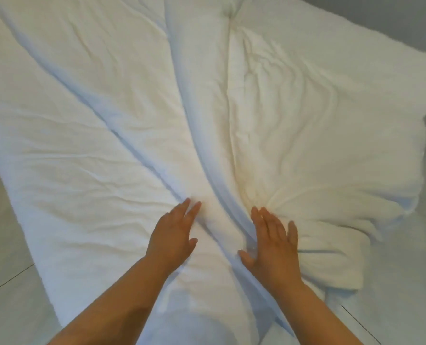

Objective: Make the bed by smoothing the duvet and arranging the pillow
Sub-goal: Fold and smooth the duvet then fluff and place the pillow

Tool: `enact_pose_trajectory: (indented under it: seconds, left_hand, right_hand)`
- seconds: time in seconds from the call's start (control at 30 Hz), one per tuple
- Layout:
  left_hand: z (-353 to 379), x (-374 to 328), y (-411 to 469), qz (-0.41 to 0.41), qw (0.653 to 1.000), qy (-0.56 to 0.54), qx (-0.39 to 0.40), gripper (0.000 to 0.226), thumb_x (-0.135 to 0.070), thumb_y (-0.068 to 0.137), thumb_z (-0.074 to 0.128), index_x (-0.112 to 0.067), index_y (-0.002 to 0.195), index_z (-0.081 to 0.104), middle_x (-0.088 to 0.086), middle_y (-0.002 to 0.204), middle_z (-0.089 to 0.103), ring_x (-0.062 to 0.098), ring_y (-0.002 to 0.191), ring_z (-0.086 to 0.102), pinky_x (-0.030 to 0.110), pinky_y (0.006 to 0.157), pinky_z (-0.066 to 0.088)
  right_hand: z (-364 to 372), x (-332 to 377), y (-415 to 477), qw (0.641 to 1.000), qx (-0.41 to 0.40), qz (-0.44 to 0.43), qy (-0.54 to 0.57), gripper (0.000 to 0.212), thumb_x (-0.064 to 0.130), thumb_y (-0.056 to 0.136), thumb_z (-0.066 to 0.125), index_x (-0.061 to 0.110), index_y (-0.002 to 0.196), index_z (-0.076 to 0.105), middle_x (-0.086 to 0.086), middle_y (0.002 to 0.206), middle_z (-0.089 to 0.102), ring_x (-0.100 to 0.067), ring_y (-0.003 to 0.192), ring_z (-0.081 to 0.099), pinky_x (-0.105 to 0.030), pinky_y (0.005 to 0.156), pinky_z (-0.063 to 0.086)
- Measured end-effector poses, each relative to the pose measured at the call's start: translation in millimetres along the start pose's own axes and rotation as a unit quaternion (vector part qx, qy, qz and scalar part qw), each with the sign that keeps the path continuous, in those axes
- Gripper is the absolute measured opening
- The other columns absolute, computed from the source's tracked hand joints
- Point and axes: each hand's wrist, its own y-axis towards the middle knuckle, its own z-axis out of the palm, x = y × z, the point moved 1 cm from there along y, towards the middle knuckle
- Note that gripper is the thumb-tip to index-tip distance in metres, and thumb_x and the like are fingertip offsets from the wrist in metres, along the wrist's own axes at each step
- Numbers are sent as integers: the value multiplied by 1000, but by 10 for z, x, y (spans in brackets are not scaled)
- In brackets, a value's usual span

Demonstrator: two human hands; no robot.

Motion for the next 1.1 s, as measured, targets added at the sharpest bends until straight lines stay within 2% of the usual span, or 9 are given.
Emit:
enact_pose_trajectory:
  seconds: [0.13, 0.2, 0.3, 0.47, 0.6, 0.77, 0.83, 0.97, 1.1]
  left_hand:
    - [82, -102, 291, 118, 987, 104, -29, 141, -38, 26, 91, -22, 146, 19, 15, 134, 46, 29, 121, 41, 38, 107, 23]
    - [115, -204, 432, 185, 970, 157, -20, 144, -43, 24, 90, -22, 143, 12, 9, 137, 35, 26, 124, 34, 38, 110, 9]
    - [207, -230, 650, 244, 942, 230, -16, 144, -43, 21, 90, -17, 141, 15, 9, 138, 33, 28, 129, 31, 42, 111, 7]
    - [362, -125, 858, 300, 917, 232, -121, 86, -23, 68, 48, -13, 147, 16, 11, 123, 54, 31, 123, 39, 42, 115, 5]
    - [316, -145, 1019, 362, 897, 199, -158, 82, -20, 35, 83, -13, 110, 49, 8, 79, 67, 27, 90, 43, 43, 105, 20]
    - [269, -62, 1116, 413, 891, 152, -113, 56, -28, 26, 89, -10, 74, 67, 15, 94, 71, 32, 108, 43, 39, 115, 2]
    - [219, -10, 1171, 443, 877, 166, -83, 60, -52, 33, 83, -11, 74, 69, 11, 97, 72, 29, 113, 52, 40, 113, 1]
    - [1, -81, 1270, 469, 874, 99, -75, 68, -74, 80, 21, -21, 76, 64, -8, 68, 68, 12, 76, 71, 35, 104, 12]
    - [81, -287, 1299, 507, 847, 129, -95, 67, -60, 53, 66, -18, 103, 53, 1, 61, 63, 26, 58, 66, 42, 88, 24]
  right_hand:
    - [330, -113, -345, 996, 69, 47, 24, 154, 57, 19, 80, 12, 147, 8, -18, 129, 44, -33, 133, 24, -46, 111, 2]
    - [528, -174, -257, 997, 54, 55, 29, 162, 48, 11, 83, 10, 148, 4, -19, 123, 53, -33, 129, 36, -45, 113, 0]
    - [607, -191, 23, 997, 44, 55, 29, 125, 38, 9, 86, 13, 123, 42, -13, 99, 73, -26, 94, 69, -40, 116, -7]
    - [697, -187, 89, 997, 17, 75, 24, 118, 47, 4, 83, 17, 111, 45, -6, 97, 74, -21, 89, 72, -41, 109, 6]
    - [469, -238, -3, 997, -44, 48, 52, 96, 67, 35, 68, 21, 116, 45, 0, 97, 71, -16, 99, 48, -35, 100, 22]
    - [81, -698, -278, 933, -254, 234, 104, 50, 33, 73, 54, 14, 119, 47, -14, 101, 67, -16, 99, 49, -31, 93, 38]
    - [66, -835, -359, 930, -145, 332, 69, 61, 12, 73, 62, 10, 132, 45, -19, 132, 52, -24, 125, 44, -49, 107, 28]
    - [69, -871, -385, 920, 29, 373, 119, 81, 5, 77, 59, 15, 145, 18, -4, 156, 14, -20, 143, 18, -36, 116, 17]
    - [137, -870, -742, 897, 84, 414, 133, 86, 14, 79, 63, 19, 147, 10, -4, 148, 34, -24, 132, 37, -34, 109, 28]
